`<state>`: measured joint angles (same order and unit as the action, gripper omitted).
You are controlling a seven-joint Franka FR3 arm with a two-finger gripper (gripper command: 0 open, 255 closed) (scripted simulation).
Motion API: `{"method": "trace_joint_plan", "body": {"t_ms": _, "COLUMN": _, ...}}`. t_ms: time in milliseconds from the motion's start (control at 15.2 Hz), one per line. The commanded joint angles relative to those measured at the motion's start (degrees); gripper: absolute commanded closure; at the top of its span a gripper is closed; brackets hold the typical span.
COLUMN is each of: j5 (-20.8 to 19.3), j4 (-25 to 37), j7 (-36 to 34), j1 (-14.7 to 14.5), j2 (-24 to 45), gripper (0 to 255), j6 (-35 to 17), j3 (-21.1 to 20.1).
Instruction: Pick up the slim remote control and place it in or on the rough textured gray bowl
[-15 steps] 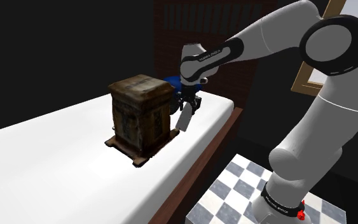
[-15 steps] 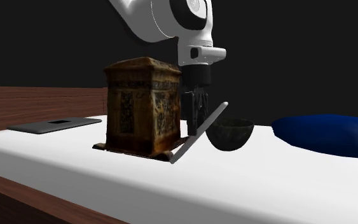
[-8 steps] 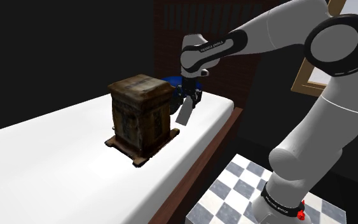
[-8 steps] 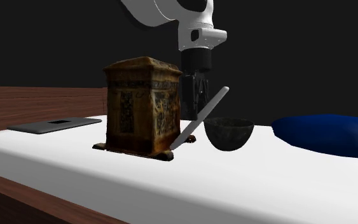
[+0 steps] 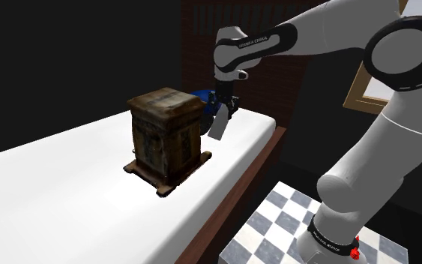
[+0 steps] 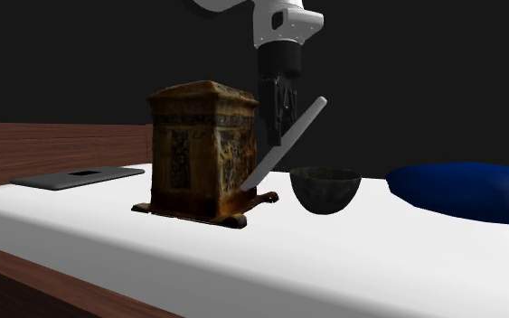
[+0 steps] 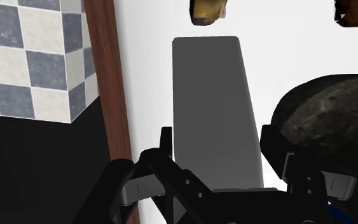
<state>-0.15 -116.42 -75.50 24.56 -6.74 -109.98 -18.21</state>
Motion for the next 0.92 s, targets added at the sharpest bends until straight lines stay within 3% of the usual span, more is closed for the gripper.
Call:
{"method": "trace_joint_plan", "body": {"t_ms": 0, "j5": -0.8, "j4": 3.4, "j7": -0.4, "j1": 0.0, "j2": 2.4, "gripper": 255, "j6": 1.2, "j3": -0.2}}
{"method": "trace_joint_plan", "body": {"t_ms": 396, "j5": -5.7, "j4": 21.3, "j7": -3.0, "j1": -0.9, "j2": 17.3, "gripper": 255, "j6": 5.1, "j3": -0.8}}
{"method": "trace_joint_plan", "body": {"t_ms": 858, "j5": -10.9, "j4": 48.2, "j7": -4.1, "j1": -5.1, "j2": 36.0, "gripper": 255, "j6": 14.1, "j3": 0.0}}
